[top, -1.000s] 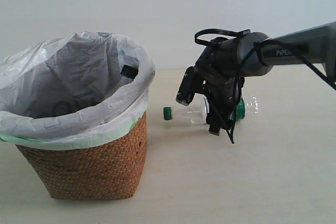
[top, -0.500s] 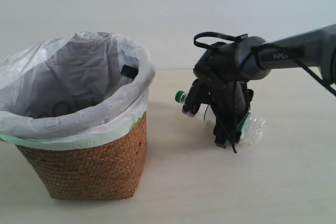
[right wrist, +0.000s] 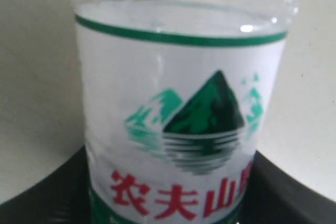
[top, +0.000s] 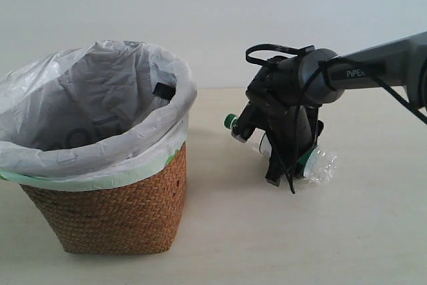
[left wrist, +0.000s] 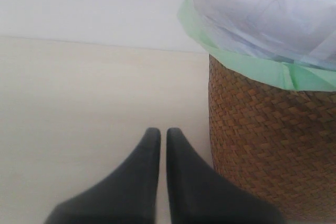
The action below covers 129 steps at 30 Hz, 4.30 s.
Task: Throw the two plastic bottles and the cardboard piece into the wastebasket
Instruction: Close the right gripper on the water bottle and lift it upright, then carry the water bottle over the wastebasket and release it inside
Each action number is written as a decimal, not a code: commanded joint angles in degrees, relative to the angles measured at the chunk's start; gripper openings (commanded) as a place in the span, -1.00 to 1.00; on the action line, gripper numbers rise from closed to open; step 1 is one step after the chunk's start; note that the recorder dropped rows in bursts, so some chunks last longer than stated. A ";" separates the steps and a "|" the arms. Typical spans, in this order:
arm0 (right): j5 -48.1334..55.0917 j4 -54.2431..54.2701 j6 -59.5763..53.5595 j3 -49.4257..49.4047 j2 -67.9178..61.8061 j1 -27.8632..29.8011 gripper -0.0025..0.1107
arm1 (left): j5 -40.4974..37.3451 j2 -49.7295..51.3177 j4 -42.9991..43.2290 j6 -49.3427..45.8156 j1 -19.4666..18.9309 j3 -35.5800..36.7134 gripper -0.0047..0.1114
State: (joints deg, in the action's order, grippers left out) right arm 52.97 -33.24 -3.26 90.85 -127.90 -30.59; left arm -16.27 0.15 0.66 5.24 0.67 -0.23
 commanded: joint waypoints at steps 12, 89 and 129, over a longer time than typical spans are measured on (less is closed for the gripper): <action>-24.20 13.82 13.70 -9.38 17.06 0.69 -0.72 | 0.38 -0.15 0.28 0.31 -0.12 0.23 -0.85; -0.76 -11.42 44.93 -21.04 50.53 -1.26 -0.89 | 0.38 -0.15 0.28 0.31 -0.12 0.23 -0.85; -28.67 63.10 -5.03 -17.27 40.86 4.14 -0.25 | 0.38 -0.15 0.28 0.31 -0.12 0.23 -0.85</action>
State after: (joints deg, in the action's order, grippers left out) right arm 26.42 0.81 14.55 67.39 -87.10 -23.93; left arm -16.27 0.15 0.66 5.24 0.67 -0.23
